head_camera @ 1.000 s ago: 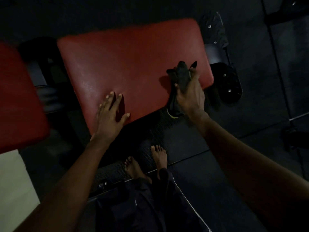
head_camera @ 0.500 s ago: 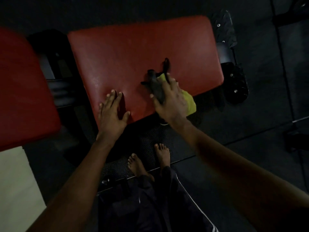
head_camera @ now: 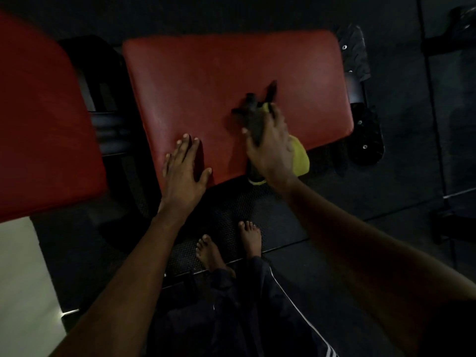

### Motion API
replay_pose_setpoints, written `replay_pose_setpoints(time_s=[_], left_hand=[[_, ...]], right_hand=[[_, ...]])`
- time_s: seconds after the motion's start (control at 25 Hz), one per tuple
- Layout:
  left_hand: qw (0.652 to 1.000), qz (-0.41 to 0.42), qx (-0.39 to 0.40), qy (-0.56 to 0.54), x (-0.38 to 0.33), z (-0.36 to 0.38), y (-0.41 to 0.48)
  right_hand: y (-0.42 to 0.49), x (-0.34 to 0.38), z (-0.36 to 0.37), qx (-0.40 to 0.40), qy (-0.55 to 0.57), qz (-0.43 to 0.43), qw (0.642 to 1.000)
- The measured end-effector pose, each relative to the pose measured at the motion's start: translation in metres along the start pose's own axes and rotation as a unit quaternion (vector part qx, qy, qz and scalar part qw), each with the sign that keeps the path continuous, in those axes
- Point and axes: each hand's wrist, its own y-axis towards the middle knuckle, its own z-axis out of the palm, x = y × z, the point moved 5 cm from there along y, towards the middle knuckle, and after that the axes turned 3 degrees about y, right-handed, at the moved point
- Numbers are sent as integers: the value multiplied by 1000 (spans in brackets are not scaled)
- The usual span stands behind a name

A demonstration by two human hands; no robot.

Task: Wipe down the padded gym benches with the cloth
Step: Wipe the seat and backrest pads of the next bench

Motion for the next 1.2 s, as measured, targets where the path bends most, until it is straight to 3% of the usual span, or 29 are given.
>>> replay_pose_setpoints(time_s=[0.16,0.2,0.32,0.4,0.48,0.64,0.72,0.8,0.96,1.08,1.2], left_hand=[[993,-91,-67,20,19,-9,-26],[993,-95,-69,22,24,-10,-32],[995,-73,-70,3,30,-10,-38],[994,-80,-77,-15,29,-10,-36],[992,-94,-83,-32,29,-10,-35],[989,-88,-95,-69,33,-15,-38],[977,-156,-86,-114,52,-17,-44],[961,-224,-55,-151,69,-14,-55],[957,-208,-25,-201,70,-14,-64],[942,-219,-19,-253,77,-13,-61],[928,-237,4,-286,86,-11,-61]], right_hand=[[-4,2,-2,84,-57,-196,975],[5,-7,-9,75,-65,-185,978],[23,-35,-27,-30,3,23,999],[17,-19,-21,-65,23,93,993],[1,16,-2,-18,3,57,998],[-46,61,38,66,-41,-110,991],[-42,50,33,71,-42,-159,984],[-30,19,15,40,-39,-117,992],[-29,-23,-6,-39,7,25,999],[-36,2,8,-41,-1,30,999],[-54,42,33,-3,-7,-32,999]])
